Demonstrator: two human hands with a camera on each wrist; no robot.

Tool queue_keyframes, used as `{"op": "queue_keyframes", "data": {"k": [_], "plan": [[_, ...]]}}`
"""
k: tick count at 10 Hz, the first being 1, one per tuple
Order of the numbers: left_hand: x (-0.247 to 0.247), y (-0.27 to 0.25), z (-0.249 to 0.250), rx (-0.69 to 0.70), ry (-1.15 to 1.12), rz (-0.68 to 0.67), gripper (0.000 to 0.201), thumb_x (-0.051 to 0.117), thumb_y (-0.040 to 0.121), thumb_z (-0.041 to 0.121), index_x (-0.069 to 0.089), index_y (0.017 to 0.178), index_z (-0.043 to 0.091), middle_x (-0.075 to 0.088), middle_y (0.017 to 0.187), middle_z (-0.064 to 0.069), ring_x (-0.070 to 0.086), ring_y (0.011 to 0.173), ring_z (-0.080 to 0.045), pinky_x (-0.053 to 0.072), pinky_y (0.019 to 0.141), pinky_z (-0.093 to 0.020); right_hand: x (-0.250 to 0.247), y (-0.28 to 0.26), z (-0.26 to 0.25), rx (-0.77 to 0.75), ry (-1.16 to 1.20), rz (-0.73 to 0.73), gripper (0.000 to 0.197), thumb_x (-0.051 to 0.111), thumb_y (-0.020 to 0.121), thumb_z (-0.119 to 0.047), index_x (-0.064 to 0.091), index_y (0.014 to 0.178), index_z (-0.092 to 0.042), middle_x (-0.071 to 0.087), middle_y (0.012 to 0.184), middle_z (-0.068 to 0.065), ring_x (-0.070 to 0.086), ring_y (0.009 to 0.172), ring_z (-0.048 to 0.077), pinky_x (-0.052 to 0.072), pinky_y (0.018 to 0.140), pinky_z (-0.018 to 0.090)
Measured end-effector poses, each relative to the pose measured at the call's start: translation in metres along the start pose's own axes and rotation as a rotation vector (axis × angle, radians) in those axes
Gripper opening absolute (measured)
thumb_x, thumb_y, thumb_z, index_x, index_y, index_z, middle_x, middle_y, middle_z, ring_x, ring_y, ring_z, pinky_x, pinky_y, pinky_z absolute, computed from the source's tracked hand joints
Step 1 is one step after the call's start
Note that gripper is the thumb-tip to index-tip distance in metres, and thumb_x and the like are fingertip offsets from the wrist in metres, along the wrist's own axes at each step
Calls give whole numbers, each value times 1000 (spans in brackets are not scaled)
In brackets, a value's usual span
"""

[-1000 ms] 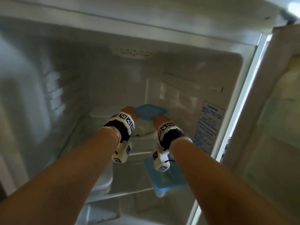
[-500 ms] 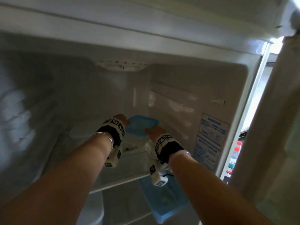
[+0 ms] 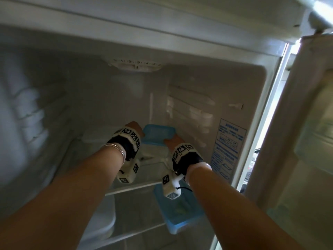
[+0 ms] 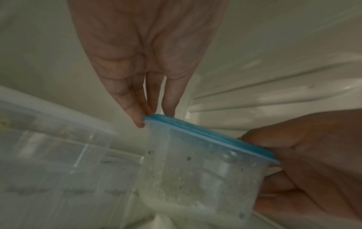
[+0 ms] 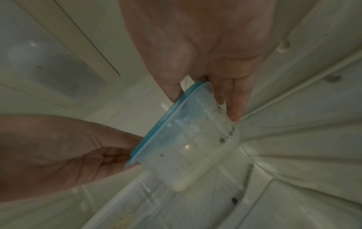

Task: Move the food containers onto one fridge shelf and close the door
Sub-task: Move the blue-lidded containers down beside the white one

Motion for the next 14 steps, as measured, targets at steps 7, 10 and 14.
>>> {"op": "queue_keyframes", "data": {"k": [7,10,14], "plan": [[30,-73,18,124,-344,-10,38,61,86,20,64,119,1,65,124,-16,60,117,-29,47,95,-32,-38,-56,37,173,-140,94,44,41,96,-21,43,136,-5,48,138,18,50,123,33,41,98,34],[-9,-70,-27,77,-305,66,44,51,95,24,54,131,-1,51,141,-16,46,132,-28,34,109,-31,-42,-65,-40,15,-203,240,44,38,96,-25,43,137,-11,43,141,17,47,127,35,40,105,37],[-42,-59,-107,-34,282,84,50,55,88,24,46,134,9,44,142,-15,43,133,-31,40,109,-39,80,-14,-121,-84,-229,-126,49,40,98,-24,33,143,-6,34,150,16,35,138,31,32,112,36]]}}
Point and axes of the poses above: each hand's wrist, its own y-axis towards the middle knuckle, its own x-axis out of the palm, z = x × y, the point moved 10 cm from there along y, towards the middle knuckle
